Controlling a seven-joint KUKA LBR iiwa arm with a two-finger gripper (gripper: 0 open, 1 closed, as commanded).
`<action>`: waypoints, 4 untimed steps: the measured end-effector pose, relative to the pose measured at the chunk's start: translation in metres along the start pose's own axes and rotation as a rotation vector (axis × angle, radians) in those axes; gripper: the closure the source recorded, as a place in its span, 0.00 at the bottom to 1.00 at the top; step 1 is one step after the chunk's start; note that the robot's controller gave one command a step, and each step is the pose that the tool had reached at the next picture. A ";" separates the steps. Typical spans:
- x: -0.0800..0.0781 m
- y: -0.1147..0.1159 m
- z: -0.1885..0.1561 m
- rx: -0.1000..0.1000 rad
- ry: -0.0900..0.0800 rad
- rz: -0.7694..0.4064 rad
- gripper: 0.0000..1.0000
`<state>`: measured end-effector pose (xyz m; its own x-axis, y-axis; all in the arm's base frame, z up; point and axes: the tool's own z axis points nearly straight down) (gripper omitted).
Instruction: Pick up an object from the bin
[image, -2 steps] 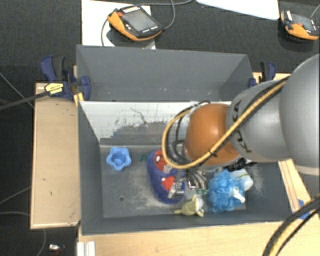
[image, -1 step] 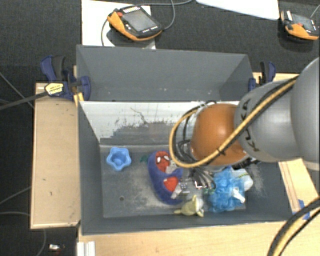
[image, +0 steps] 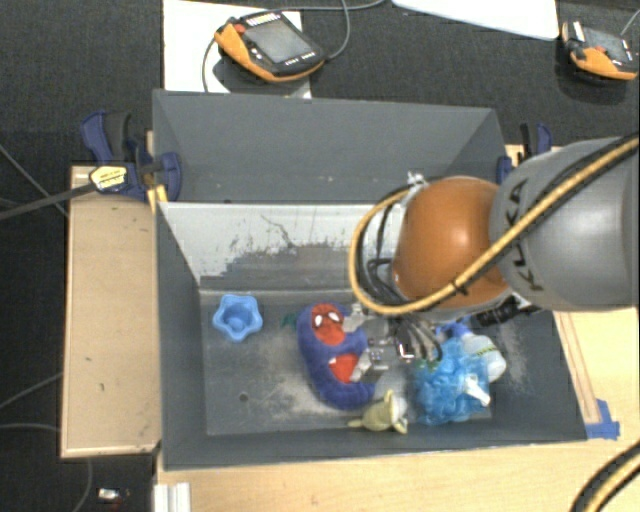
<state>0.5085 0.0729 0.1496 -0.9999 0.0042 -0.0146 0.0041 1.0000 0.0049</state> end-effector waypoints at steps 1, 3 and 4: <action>0.006 0.003 -0.005 0.000 -0.007 -0.091 0.00; 0.025 -0.045 0.060 -0.001 -0.003 0.072 1.00; 0.025 -0.045 0.060 -0.001 -0.003 0.073 1.00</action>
Offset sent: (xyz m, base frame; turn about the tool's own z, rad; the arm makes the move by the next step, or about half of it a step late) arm -0.0236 -0.0053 -0.0796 0.0139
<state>0.4839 0.0282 0.0890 -0.9969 0.0769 -0.0172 0.0768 0.9970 0.0070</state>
